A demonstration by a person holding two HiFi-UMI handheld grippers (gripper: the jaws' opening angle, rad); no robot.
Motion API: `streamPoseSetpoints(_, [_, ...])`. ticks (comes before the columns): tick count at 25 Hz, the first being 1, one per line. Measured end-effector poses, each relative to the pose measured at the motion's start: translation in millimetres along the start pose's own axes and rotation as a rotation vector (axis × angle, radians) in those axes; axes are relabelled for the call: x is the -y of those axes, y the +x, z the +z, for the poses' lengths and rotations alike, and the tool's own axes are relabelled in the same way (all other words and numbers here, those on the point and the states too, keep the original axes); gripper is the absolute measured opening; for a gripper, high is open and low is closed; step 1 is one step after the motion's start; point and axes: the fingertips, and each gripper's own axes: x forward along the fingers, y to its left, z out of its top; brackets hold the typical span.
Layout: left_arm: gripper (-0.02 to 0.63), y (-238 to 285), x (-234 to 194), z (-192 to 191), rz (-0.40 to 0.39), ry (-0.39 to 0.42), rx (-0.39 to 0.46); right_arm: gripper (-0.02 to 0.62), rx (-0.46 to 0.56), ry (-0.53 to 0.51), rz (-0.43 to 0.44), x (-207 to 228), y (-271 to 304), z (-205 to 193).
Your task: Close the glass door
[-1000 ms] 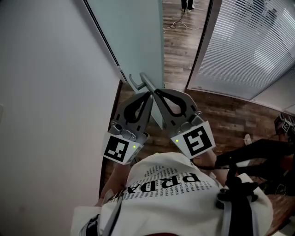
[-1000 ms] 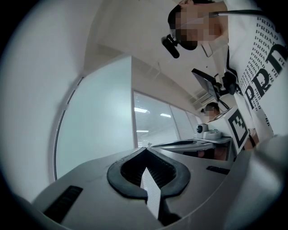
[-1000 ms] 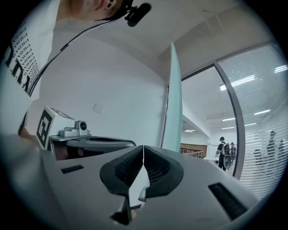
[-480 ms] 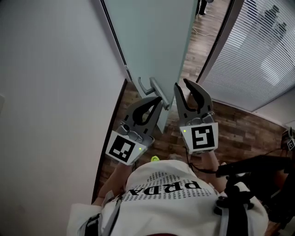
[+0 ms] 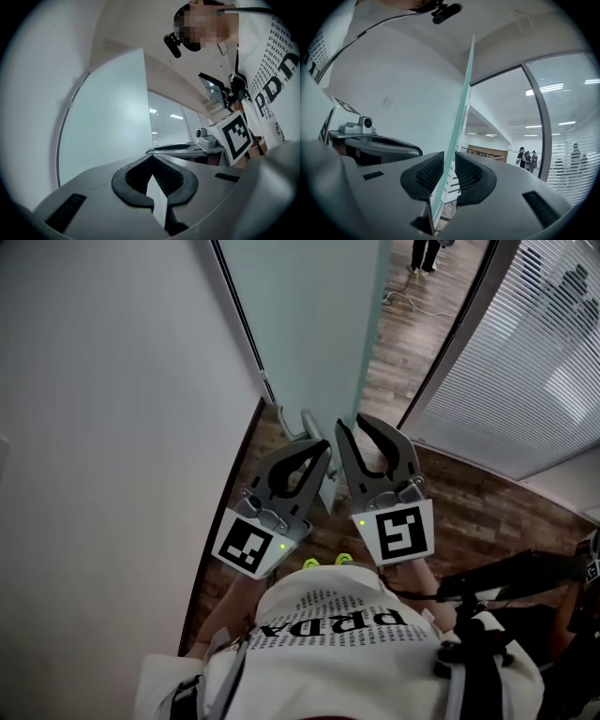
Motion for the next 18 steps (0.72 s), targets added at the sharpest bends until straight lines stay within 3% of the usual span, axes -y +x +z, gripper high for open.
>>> streamPoseSetpoints(9, [-0.009,40,-25,-28,-0.017,-0.027,-0.007,0.06,-0.069,-0.003,0.027,26,28,-31])
streamPoseSetpoints(18, [-0.009,86,-9,-31,-0.016,0.012,0.016,0.06,-0.067,-0.018,-0.011,64,12,-50])
